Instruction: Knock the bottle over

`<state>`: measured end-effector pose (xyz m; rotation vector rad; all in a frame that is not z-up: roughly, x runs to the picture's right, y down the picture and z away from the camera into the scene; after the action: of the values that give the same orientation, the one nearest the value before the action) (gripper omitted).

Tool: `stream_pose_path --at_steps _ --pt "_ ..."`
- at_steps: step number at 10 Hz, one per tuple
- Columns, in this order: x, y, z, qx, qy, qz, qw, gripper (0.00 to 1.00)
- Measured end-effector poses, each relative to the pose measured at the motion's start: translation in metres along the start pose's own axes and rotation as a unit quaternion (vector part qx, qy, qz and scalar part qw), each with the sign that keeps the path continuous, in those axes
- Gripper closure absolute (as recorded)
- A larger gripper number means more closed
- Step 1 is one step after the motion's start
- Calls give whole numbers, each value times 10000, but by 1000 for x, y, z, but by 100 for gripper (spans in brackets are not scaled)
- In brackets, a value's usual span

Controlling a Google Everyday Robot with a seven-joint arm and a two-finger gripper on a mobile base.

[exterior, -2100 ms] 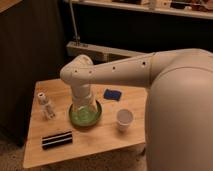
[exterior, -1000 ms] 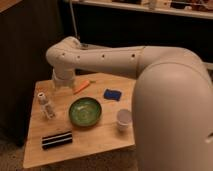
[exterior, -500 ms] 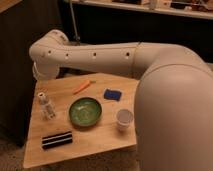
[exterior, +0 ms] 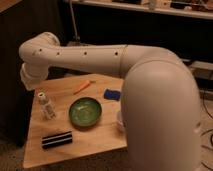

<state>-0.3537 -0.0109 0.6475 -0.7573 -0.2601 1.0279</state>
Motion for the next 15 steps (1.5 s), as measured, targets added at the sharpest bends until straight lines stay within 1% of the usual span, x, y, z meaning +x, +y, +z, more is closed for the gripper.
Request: stream_pose_path --at_steps 1,3,4,6,8,10,11,13,15 --pt "4 14 37 -84 231 -137 9996 100" --pt "9 29 79 -173 495 -271 9983 100" --pt "8 35 105 -235 674 -332 9969 100" --pt "4 44 126 -291 823 -382 9955 100" --pt "3 39 129 -281 864 -331 9953 100" --pt "0 23 128 -226 835 -198 9961 100" --pt "-2 9 125 -122 802 -93 9967 100" --pt "-3 -3 123 6 756 39 9971 100" --pt "1 -29 112 177 712 235 9970 100"
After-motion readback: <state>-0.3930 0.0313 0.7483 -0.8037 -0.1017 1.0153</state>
